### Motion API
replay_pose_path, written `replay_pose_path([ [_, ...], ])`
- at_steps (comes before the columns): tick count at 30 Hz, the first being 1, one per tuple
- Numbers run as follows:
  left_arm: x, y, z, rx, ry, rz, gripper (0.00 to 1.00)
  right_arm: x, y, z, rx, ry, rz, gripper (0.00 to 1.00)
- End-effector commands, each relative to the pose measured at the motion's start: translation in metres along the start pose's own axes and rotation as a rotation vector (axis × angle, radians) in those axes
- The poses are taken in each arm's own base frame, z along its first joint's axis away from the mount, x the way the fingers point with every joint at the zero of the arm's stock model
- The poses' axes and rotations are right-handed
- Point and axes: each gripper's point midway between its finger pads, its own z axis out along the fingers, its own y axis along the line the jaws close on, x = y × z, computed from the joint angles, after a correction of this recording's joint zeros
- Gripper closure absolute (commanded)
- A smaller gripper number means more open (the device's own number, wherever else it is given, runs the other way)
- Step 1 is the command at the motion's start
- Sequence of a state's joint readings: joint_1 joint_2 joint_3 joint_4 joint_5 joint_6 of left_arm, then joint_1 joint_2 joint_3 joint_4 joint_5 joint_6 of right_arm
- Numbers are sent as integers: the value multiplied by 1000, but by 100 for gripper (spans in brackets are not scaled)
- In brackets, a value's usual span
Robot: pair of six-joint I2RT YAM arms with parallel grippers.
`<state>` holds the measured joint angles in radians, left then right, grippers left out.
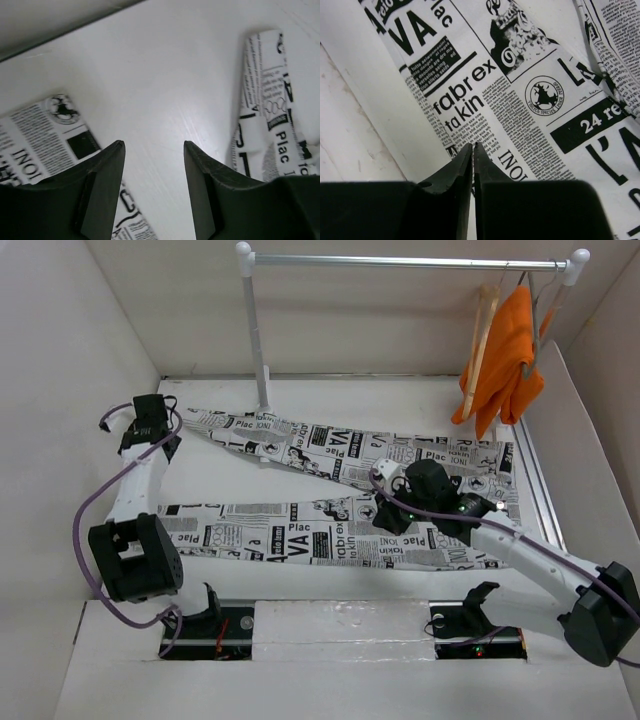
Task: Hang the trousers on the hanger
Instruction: Flatten out the trousers at the center of the board.
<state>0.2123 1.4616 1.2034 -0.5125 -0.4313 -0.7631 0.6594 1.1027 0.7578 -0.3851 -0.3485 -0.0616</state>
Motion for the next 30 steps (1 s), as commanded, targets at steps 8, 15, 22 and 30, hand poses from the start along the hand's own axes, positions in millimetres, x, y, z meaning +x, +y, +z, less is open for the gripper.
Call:
replay_pose_path([
  [8, 30, -136, 80, 269, 204, -35, 48, -25, 0, -1, 9, -12, -4, 41],
  [15, 57, -190, 145, 339, 282, -56, 50, -29, -10, 11, 78, 19, 92, 41],
  [22, 50, -179, 151, 257, 246, -61, 100, -43, -12, 14, 108, -8, 135, 42],
  [30, -31, -155, 62, 237, 60, 36, 100, -32, -25, 5, 103, 20, 52, 40],
])
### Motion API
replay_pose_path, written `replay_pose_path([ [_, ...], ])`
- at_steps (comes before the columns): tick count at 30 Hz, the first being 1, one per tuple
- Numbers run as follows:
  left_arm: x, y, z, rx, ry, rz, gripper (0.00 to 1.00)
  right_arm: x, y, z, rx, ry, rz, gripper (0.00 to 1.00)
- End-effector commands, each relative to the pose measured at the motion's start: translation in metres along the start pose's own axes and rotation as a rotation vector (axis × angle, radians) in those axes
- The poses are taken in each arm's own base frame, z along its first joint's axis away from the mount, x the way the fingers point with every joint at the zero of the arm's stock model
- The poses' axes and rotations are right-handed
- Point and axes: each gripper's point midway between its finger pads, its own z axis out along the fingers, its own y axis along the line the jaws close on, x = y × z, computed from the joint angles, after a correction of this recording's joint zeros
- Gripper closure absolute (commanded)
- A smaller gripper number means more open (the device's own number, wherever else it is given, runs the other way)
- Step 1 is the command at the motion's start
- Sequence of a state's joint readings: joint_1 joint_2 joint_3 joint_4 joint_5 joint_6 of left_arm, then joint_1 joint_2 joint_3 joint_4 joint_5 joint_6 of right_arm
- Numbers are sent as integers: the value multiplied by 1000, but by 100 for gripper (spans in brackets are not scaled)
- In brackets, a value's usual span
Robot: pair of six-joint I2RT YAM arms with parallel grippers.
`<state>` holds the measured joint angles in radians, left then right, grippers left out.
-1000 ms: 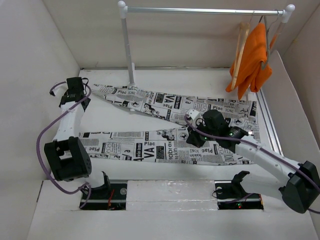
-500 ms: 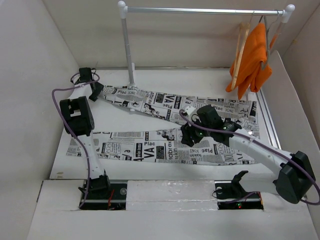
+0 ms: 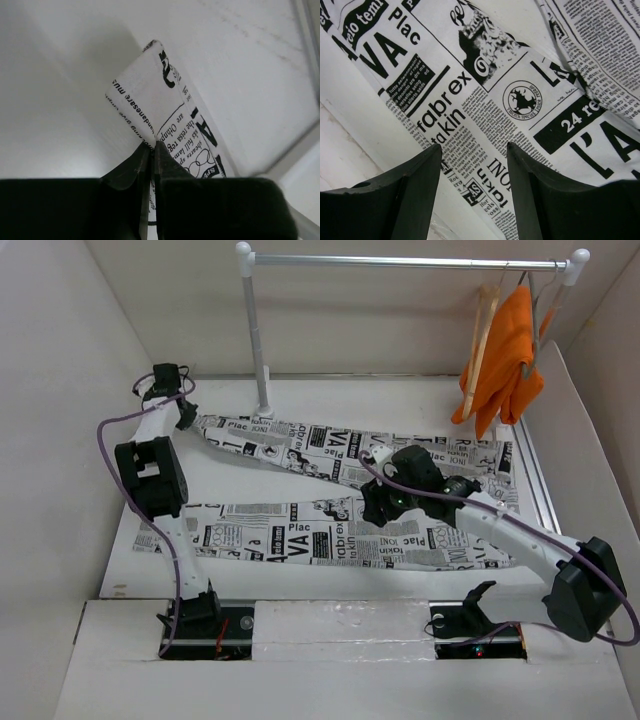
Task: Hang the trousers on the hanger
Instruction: Flatten out the trousers at the center of the board.
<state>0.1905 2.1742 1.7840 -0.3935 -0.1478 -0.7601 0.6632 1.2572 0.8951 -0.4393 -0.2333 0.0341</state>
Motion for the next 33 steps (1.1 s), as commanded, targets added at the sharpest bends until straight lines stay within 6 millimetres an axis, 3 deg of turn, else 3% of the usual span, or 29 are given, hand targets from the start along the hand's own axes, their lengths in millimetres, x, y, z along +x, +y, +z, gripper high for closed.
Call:
replay_pose_path([
  [1, -59, -12, -87, 33, -171, 40, 100, -16, -4, -12, -24, -51, -63, 39],
  [4, -62, -8, -97, -10, -150, 73, 97, -14, -8, -14, -31, -53, -81, 39],
  [5, -61, -7, -96, -11, -145, 106, 79, -13, -7, -14, -39, -50, -84, 38],
  [6, -54, -6, -87, -17, -116, 115, 32, -12, -10, -15, -38, -50, -89, 36],
  [7, -56, -7, -86, -11, -93, 104, 24, -13, -12, -18, -40, -52, -87, 34],
  [9, -44, 11, -73, -60, -21, 84, 19, -12, -16, -22, -32, -44, -93, 32],
  [10, -36, 20, -68, -89, -3, 83, 19, -12, -21, -26, -15, -51, -86, 32],
  [14, -47, 23, -70, -87, -78, 99, 19, -15, -39, -41, 36, -68, -66, 34],
  [16, -46, 26, -67, -103, -74, 113, 20, -16, -47, -47, 67, -81, -43, 57],
  [17, -33, 20, -66, -90, -53, 145, 27, -18, -63, -59, 129, -112, 14, 100],
  [18, -34, 18, -69, -85, -58, 144, 27, -18, -64, -60, 129, -111, 15, 100],
  [19, -12, 13, -71, -73, -33, 200, 32, -14, -72, -63, 164, -117, 42, 100],
  [20, -3, 1, -75, -34, -47, 222, 38, -12, -87, -71, 209, -137, 86, 100],
  [21, 2, -13, -93, 20, -68, 242, 47, -12, -94, -80, 240, -166, 127, 100],
  [22, 40, -28, -98, 77, -52, 317, 55, -8, -103, -85, 269, -173, 162, 100],
  [23, 55, -35, -108, 110, -53, 346, 64, 1, -112, -88, 295, -170, 198, 96],
  [24, 62, -44, -127, 150, -78, 358, 73, 8, -129, -100, 354, -186, 265, 84],
  [25, 87, -31, -125, 134, -50, 388, 74, 16, -140, -106, 391, -184, 305, 77],
  [26, 103, -34, -130, 157, -29, 372, 74, 29, -149, -108, 420, -172, 350, 61],
  [27, 107, -33, -138, 188, -19, 352, 74, 34, -159, -111, 447, -186, 385, 54],
  [28, 130, -17, -134, 202, 51, 353, 73, 43, -175, -118, 479, -204, 442, 49],
  [30, 133, -22, -140, 276, 39, 306, 69, 58, -192, -114, 493, -223, 501, 41],
  [32, 152, -17, -134, 291, 82, 319, 67, 74, -212, -112, 502, -228, 610, 39],
  [33, 161, -11, -121, 258, 110, 331, 67, 78, -230, -112, 521, -248, 649, 39],
])
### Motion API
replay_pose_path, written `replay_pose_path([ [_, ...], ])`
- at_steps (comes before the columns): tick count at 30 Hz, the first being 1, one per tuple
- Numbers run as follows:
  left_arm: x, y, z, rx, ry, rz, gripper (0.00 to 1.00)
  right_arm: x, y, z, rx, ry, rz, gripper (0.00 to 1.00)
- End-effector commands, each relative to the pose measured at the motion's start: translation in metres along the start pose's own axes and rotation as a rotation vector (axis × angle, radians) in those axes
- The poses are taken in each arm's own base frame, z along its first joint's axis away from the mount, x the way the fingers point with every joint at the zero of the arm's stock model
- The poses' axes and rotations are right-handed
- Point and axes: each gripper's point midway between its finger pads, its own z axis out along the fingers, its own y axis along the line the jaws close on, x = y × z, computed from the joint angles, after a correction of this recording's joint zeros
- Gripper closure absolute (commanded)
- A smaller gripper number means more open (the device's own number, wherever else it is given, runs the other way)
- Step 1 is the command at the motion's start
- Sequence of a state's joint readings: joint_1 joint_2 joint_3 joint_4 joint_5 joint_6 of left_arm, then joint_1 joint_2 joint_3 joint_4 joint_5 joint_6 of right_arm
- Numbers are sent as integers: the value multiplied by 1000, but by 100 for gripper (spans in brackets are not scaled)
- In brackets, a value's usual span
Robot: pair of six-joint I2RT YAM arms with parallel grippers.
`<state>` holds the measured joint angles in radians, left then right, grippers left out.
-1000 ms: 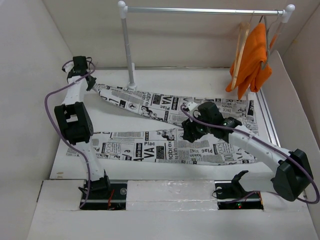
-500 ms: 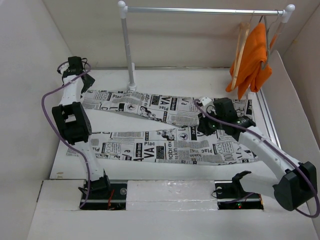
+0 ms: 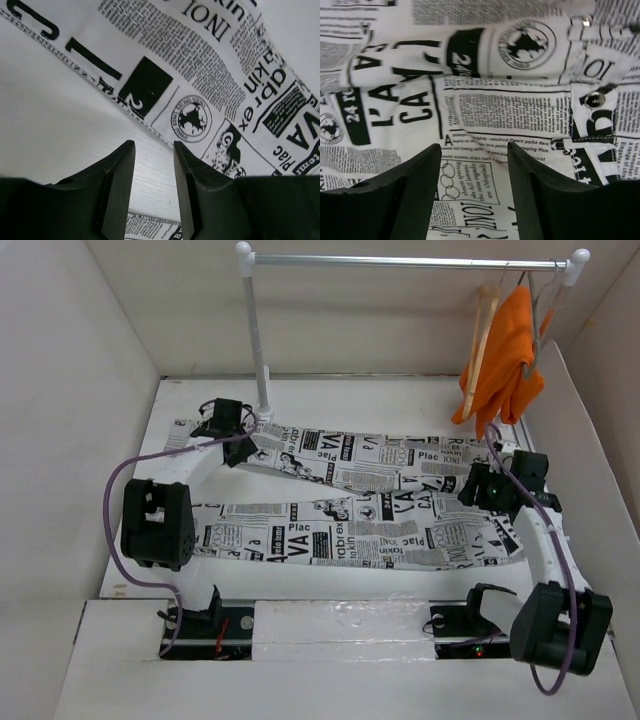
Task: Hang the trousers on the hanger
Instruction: Flatten out the trousers at the center of the board, then fold the trousers at the center of the board.
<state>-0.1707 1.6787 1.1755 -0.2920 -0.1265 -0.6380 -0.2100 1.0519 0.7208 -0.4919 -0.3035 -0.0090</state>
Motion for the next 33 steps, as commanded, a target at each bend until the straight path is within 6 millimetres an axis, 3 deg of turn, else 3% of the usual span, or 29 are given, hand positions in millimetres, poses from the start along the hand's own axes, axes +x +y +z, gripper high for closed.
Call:
replay_pose_path([
  [1, -16, -7, 11, 62, -42, -67, 67, -7, -18, 19, -13, -43, 98, 39],
  [3, -6, -2, 26, 38, -5, -62, 67, -10, -33, 29, -30, -67, 161, 38],
  [7, -7, -12, 31, 69, 6, -77, 69, -18, -47, 52, -16, -59, 196, 38],
  [9, -16, -18, 17, 94, -36, -68, 69, -21, -54, 68, -12, -56, 230, 40],
  [11, -23, -8, 5, 57, -83, -61, 69, -25, -56, 77, -24, -55, 263, 41],
  [12, -33, -6, -11, 54, -127, -65, 69, -22, -59, 82, -25, -45, 283, 42],
  [15, -27, 22, -33, -9, -125, -98, 69, -35, -51, 74, -59, -79, 282, 51],
  [16, -5, 33, -34, -15, -55, -110, 69, -47, -38, 61, -71, -117, 240, 53],
  [17, 5, 37, -38, -16, -30, -120, 69, -51, -35, 54, -60, -130, 222, 55],
  [18, 9, 38, -47, -6, -23, -163, 69, -51, -26, 46, -67, -125, 192, 64],
  [19, 35, 50, -49, -44, 46, -161, 69, -59, -6, 31, -95, -160, 128, 70],
  [20, 47, 51, -52, -47, 80, -158, 69, -57, 1, 26, -90, -157, 99, 81],
  [23, 92, 42, -62, -23, 187, -117, 74, -33, 34, 14, -147, -100, 11, 91],
  [24, 106, 32, -69, 6, 205, -85, 75, -26, 42, 14, -171, -94, -4, 94],
  [27, 139, 27, -70, 39, 290, -134, 78, 7, 70, 25, -250, -12, -54, 99],
  [30, 167, 47, -57, -7, 323, -166, 78, 30, 78, 33, -287, 38, -62, 100],
  [33, 175, 60, -47, -52, 324, -160, 78, 30, 76, 37, -286, 33, -72, 100],
])
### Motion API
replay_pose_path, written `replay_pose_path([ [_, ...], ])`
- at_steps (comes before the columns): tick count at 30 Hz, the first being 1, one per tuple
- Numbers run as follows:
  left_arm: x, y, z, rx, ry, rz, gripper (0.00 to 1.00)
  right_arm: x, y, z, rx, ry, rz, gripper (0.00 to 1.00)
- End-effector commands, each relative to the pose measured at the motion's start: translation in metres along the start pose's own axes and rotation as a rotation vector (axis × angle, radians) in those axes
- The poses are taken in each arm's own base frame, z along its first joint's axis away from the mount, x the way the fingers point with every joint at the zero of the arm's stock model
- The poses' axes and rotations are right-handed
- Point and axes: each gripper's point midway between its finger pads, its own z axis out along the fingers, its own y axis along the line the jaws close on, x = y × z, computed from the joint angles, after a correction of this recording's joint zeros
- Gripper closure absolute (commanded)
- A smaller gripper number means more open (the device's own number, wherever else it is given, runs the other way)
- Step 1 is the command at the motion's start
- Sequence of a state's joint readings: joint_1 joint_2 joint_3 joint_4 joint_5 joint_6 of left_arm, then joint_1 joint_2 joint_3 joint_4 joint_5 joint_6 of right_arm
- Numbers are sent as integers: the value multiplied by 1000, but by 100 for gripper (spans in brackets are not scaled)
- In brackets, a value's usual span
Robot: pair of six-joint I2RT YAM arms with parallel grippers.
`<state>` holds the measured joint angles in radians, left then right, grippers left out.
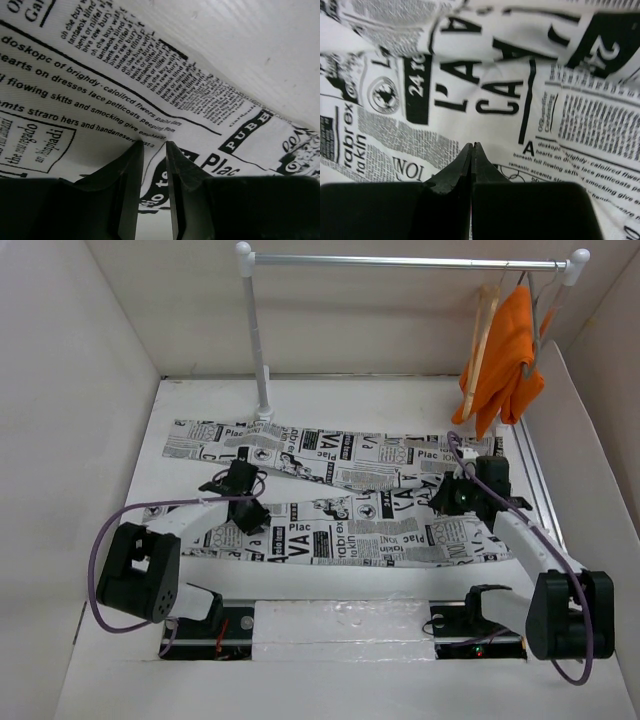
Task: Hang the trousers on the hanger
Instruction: Fold the trousers at the center of the board.
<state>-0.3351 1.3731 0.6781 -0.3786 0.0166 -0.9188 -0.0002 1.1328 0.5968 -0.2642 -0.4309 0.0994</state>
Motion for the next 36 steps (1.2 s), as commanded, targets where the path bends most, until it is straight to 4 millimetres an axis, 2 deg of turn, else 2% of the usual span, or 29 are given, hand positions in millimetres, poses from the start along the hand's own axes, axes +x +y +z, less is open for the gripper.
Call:
replay_pose_path([
  [1, -10, 5, 10, -21, -47, -64, 78, -1, 0, 4, -11, -7, -34, 100],
  [6, -30, -2, 28, -54, -95, -60, 78, 11, -20, 26, 7, 37, 10, 100],
  [7, -39, -10, 28, -53, -117, -53, 78, 21, -24, 35, -24, 70, 59, 100],
  [8, -38, -6, 36, -88, -104, -45, 78, 24, -26, 40, -40, 75, 100, 100],
  [9, -42, -7, 39, -103, -113, -29, 78, 21, -29, 47, -60, 58, 114, 100],
  [10, -52, -15, 38, -98, -131, -20, 78, 32, -33, 54, -68, 103, 159, 100],
  [12, -64, -14, 46, -133, -158, -6, 79, 19, -36, 63, -87, 57, 163, 100],
  [13, -76, -22, 47, -146, -185, 12, 79, 12, -39, 67, -77, 44, 173, 100],
  [14, -79, -26, 47, -146, -185, 25, 79, 5, -41, 67, -69, 33, 166, 100],
  [16, -94, -40, 39, -152, -200, 52, 78, -10, -45, 65, -36, 15, 148, 100],
  [19, -110, -42, 25, -163, -248, 73, 72, -29, -43, 52, -10, -32, 110, 100],
  [20, -112, -45, 14, -144, -259, 105, 67, -26, -42, 47, -2, -12, 115, 100],
  [21, -111, -44, 9, -142, -259, 116, 65, -35, -38, 38, 5, -44, 94, 100],
  [22, -107, -35, 5, -159, -255, 132, 62, -37, -37, 32, 16, -48, 84, 98],
  [23, -108, -33, -7, -147, -278, 144, 56, -40, -36, 27, 21, -60, 61, 89],
  [24, -109, -25, -13, -155, -290, 135, 55, -39, -33, 21, 21, -56, 52, 84],
  [25, -103, -10, -15, -183, -292, 136, 51, -47, -26, 10, 14, -88, 25, 78],
  [26, -105, -8, -29, -167, -334, 118, 51, -47, -18, 5, -2, -88, 4, 67],
  [27, -107, -1, -34, -180, -369, 74, 49, -43, -15, -1, -6, -70, -13, 62],
  [28, -100, 13, -35, -207, -372, 47, 49, -45, -2, -8, -33, -77, -60, 57],
  [29, -102, 19, -46, -202, -405, -11, 48, -38, 4, -12, -45, -48, -77, 53],
  [30, -106, 28, -50, -205, -431, -120, 47, -36, 8, -15, -48, -44, -124, 52],
  [31, -102, 40, -47, -215, -419, -176, 47, -35, 17, -21, -65, -50, -155, 52],
  [33, -112, 60, -51, -169, -409, -348, 46, -27, 24, -27, -89, -45, -180, 70],
  [34, -114, 70, -44, -149, -404, -406, 46, -20, 29, -28, -107, -34, -193, 81],
  [35, -121, 77, -46, -128, -416, -454, 44, -17, 38, -34, -134, -43, -220, 99],
  [36, -124, 83, -43, -107, -396, -499, 44, -15, 42, -36, -142, -43, -233, 100],
])
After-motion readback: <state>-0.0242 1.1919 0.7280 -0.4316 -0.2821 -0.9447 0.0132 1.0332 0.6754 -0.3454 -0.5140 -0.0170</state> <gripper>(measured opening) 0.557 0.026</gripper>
